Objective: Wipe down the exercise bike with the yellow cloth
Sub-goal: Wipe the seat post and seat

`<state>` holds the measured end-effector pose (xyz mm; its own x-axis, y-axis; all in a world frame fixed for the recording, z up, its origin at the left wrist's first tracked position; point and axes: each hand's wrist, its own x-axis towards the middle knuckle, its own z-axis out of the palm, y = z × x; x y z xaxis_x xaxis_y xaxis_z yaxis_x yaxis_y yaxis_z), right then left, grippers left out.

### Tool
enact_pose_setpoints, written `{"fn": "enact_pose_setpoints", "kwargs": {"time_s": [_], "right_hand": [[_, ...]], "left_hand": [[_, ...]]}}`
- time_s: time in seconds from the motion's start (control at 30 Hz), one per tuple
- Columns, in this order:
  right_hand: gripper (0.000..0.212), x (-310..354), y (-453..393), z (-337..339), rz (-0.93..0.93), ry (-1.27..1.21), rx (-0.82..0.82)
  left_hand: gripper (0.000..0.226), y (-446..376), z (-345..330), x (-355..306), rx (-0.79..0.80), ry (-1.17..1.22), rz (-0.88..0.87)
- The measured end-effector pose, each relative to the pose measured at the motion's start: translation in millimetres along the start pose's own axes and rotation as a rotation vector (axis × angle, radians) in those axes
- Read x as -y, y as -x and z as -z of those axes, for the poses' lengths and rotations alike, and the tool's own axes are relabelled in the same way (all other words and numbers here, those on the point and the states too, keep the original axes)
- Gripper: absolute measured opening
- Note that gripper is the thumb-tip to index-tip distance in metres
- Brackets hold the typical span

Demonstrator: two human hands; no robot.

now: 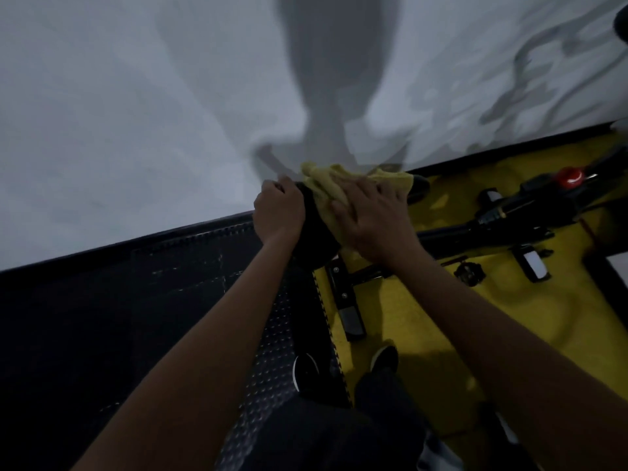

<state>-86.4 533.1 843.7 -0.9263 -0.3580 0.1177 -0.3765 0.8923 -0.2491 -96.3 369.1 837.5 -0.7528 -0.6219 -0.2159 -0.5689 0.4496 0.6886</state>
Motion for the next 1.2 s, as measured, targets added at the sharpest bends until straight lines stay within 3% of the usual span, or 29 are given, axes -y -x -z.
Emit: {"fn": "enact_pose_setpoints", "kwargs": {"time_s": [0.17,0.3,0.43,0.6,0.67,0.8,0.93,1.07,1.2], "right_hand": [[0.041,-2,-28,4,-0.215,0.144,-0.111],[0.045,40,-22,-14,-0.120,-0.014,-0.039],[0.046,-6,-15,2,0.113,0.006,0.005],[0.050,-52,-33,21,-0.113,0.161,-0.054],[0.052,-31,-38,11,-0.077,0.164,-0.027],[0.056,13,-19,-11,0.046,-0.107,0.011],[0.064,-19,5,2,0.194,-0.117,0.080],[0.040,-46,-14,15,0.063,0.037,-0.051],[0.040,2,-39,-3,-0.016,0.100,-0.010]], "left_hand": [[0.060,5,-2,2,-0.044,0.034,0.108],[0.058,5,1,-4,-0.057,0.073,0.102],[0.055,8,0,0,-0.076,0.088,0.048],[0.041,11,-5,-1,-0.132,0.048,-0.077],[0.039,9,-6,-2,-0.149,0.033,-0.154],[0.036,9,-5,-3,-0.135,-0.042,-0.264],[0.030,13,-2,-1,-0.061,-0.075,-0.318],[0.030,15,-6,-5,-0.124,-0.052,-0.296],[0.031,11,-9,-3,-0.131,0.005,-0.235]]}}
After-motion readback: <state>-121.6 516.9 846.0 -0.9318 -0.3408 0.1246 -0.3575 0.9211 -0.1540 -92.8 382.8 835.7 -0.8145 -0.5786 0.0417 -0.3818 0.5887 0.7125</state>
